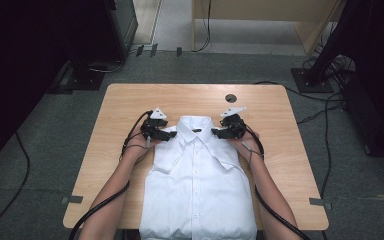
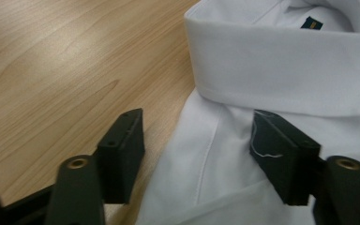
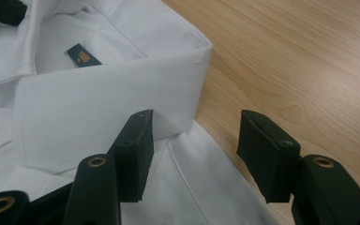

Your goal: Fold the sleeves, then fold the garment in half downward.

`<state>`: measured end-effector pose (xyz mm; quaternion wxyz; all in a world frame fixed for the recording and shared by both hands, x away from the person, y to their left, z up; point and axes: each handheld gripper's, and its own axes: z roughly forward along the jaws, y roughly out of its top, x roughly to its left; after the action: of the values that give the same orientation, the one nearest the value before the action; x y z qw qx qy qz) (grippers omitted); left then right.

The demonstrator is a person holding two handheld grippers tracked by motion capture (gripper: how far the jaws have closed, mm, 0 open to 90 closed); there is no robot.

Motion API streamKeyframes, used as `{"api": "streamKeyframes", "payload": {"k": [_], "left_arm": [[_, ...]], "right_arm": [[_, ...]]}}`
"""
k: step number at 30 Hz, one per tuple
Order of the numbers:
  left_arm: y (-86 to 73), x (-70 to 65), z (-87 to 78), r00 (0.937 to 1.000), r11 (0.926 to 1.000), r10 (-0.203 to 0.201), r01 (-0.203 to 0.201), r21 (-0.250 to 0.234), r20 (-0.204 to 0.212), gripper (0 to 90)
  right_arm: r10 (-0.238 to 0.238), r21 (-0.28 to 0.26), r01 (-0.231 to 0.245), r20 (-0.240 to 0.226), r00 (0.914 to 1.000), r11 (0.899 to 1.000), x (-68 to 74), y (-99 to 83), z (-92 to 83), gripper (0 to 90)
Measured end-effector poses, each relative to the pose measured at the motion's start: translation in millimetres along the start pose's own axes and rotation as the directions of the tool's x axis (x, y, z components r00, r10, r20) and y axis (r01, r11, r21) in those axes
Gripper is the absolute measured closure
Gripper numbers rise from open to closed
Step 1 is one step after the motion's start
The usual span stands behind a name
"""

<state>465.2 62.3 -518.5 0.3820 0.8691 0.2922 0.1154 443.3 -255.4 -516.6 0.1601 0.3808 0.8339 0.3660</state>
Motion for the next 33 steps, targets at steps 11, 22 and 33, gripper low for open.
{"api": "streamKeyframes", "payload": {"k": [11, 22, 33], "left_arm": [[3.0, -6.9, -1.2, 0.9999, 0.9995, 0.017, -0.017, 0.025, 0.002, 52.3], [6.6, -12.7, -3.0, 0.9980, 0.9978, 0.013, -0.017, 0.064, 0.061, 85.9], [9.8, -10.7, -4.3, 0.9988, 0.9978, -0.029, 0.026, 0.061, 0.040, 88.0]], "right_arm": [[0.004, -0.005, -0.004, -0.029, 0.9996, 1.000, -1.0, -2.1, 4.6, 55.6], [0.007, 0.015, -0.006, -0.094, 0.9956, 1.000, 2.6, -1.0, 2.3, 85.5], [-0.024, 0.011, 0.024, -0.052, 0.9983, 1.000, 6.6, 5.3, -2.7, 88.3]]}}
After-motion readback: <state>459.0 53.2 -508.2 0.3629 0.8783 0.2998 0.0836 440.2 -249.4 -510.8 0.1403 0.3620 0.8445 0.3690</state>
